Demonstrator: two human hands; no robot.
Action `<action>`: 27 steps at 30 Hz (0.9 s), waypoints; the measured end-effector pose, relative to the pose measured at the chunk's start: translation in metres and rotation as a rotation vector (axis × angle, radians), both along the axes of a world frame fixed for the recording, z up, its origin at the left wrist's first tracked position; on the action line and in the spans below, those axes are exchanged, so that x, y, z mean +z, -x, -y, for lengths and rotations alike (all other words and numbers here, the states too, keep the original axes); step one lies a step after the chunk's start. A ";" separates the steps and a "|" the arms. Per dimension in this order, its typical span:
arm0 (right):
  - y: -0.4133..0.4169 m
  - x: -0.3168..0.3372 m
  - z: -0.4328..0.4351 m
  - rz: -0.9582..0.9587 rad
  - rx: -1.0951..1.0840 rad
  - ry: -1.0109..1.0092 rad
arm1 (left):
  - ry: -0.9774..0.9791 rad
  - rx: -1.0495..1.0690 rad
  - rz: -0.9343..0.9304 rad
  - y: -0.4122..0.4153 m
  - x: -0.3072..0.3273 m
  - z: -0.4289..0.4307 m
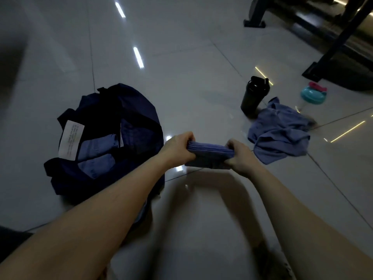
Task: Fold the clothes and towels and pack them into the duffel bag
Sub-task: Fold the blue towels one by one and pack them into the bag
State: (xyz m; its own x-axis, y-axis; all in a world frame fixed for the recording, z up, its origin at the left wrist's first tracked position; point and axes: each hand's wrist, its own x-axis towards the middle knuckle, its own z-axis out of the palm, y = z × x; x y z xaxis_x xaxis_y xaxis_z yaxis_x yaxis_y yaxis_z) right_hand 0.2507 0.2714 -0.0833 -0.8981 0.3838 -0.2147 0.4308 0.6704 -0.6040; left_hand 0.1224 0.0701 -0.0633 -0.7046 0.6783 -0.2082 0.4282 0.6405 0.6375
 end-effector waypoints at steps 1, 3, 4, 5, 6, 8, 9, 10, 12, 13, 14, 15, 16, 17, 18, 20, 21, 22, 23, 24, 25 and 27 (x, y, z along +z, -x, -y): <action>-0.005 -0.001 0.003 -0.012 -0.001 -0.055 | -0.001 -0.020 -0.050 -0.004 0.001 0.004; -0.020 -0.012 0.016 0.021 0.030 -0.158 | 0.051 -0.071 -0.125 -0.017 -0.016 0.016; -0.030 -0.022 0.024 0.050 0.057 -0.188 | 0.092 -0.102 -0.139 -0.027 -0.029 0.023; -0.041 -0.034 0.032 0.092 0.091 -0.209 | 0.144 -0.141 -0.140 -0.038 -0.044 0.032; -0.054 -0.045 0.040 0.143 0.134 -0.231 | 0.203 -0.192 -0.143 -0.049 -0.060 0.041; -0.079 -0.062 0.054 0.226 0.208 -0.250 | 0.300 -0.282 -0.153 -0.070 -0.085 0.059; -0.087 -0.066 0.058 0.239 0.222 -0.236 | 0.313 -0.295 -0.160 -0.078 -0.092 0.065; -0.092 -0.069 0.061 0.239 0.222 -0.220 | 0.310 -0.290 -0.167 -0.082 -0.097 0.069; -0.090 -0.070 0.059 0.251 0.222 -0.192 | 0.273 -0.217 -0.148 -0.084 -0.101 0.071; -0.088 -0.069 0.056 0.268 0.225 -0.179 | 0.237 -0.153 -0.104 -0.082 -0.101 0.071; -0.085 -0.069 0.052 0.281 0.222 -0.161 | 0.195 -0.087 -0.039 -0.079 -0.100 0.070; -0.084 -0.069 0.048 0.286 0.207 -0.130 | 0.158 -0.029 0.045 -0.077 -0.100 0.070; -0.084 -0.068 0.046 0.279 0.179 -0.087 | 0.128 0.014 0.130 -0.075 -0.098 0.071; -0.085 -0.069 0.045 0.263 0.142 -0.036 | 0.095 0.046 0.205 -0.072 -0.100 0.071; -0.084 -0.069 0.044 0.243 0.099 0.020 | 0.065 0.077 0.264 -0.070 -0.101 0.072; -0.081 -0.071 0.041 0.216 -0.010 0.148 | 0.038 0.148 0.342 -0.066 -0.102 0.069; -0.079 -0.072 0.040 0.201 -0.068 0.202 | 0.044 0.186 0.358 -0.065 -0.102 0.067; -0.077 -0.074 0.039 0.188 -0.119 0.236 | 0.058 0.218 0.355 -0.064 -0.102 0.065; -0.075 -0.076 0.039 0.180 -0.163 0.249 | 0.078 0.246 0.343 -0.063 -0.104 0.064; -0.073 -0.077 0.039 0.178 -0.200 0.248 | 0.105 0.266 0.326 -0.063 -0.105 0.063; -0.071 -0.080 0.040 0.182 -0.234 0.238 | 0.130 0.277 0.308 -0.064 -0.107 0.063; -0.067 -0.086 0.041 0.210 -0.274 0.198 | 0.128 0.289 0.284 -0.067 -0.107 0.062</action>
